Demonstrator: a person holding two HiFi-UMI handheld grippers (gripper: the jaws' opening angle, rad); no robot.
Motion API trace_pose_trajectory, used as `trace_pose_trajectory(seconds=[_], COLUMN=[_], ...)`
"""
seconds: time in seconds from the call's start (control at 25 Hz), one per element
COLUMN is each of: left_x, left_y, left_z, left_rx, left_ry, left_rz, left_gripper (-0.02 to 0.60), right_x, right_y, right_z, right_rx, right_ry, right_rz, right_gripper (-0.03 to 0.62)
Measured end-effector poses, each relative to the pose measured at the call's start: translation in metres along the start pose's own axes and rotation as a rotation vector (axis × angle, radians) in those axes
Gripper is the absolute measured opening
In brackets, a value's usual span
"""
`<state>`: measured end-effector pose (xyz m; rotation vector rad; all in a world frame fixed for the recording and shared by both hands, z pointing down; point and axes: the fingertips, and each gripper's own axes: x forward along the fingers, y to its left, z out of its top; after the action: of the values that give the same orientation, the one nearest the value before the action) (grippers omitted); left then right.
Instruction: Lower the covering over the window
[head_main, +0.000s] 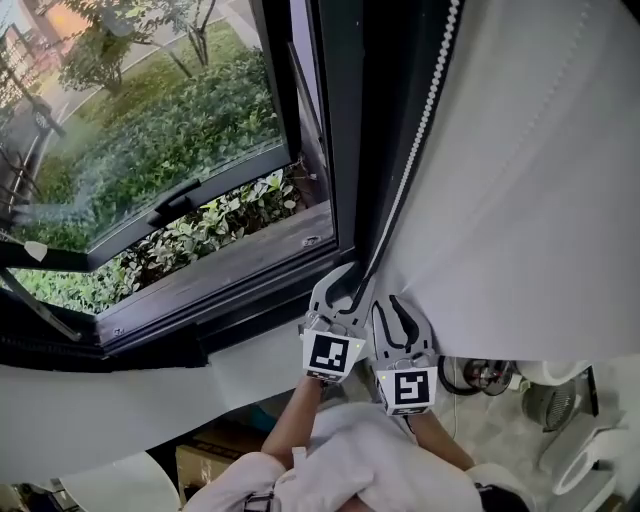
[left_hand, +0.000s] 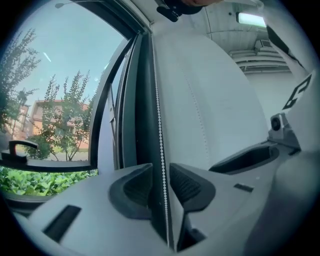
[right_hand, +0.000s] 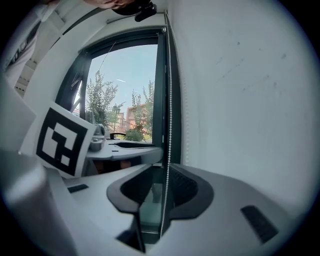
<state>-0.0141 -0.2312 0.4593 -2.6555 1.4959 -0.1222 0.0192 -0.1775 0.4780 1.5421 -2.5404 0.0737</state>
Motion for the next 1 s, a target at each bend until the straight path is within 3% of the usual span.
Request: trace_pose_trajectory(seconds=[0.64,0.76,1.0], left_x=[0.038,0.038,0.027], left_y=[0.004,0.006,0.000], left_z=[-0.016,-0.017,-0.013], left_rx=[0.043,0.035,-0.009], left_ry=[0.073,0.069,0.048], left_rz=[0.062,0.070,0.010], left_gripper=[0.112,0.081,0.020], right_x=[-0.017,-0.022,-0.030], right_y=[-0.002,-0.002,0.004], right_z=[0.006,0.006,0.015], right_rx=[-0.011,-0.009,-0.032], right_ry=[-0.026,-0.018,-0.027], right_rz=[-0.031,-0.040,-0.031], right_gripper=[0.066,0.066,0.066])
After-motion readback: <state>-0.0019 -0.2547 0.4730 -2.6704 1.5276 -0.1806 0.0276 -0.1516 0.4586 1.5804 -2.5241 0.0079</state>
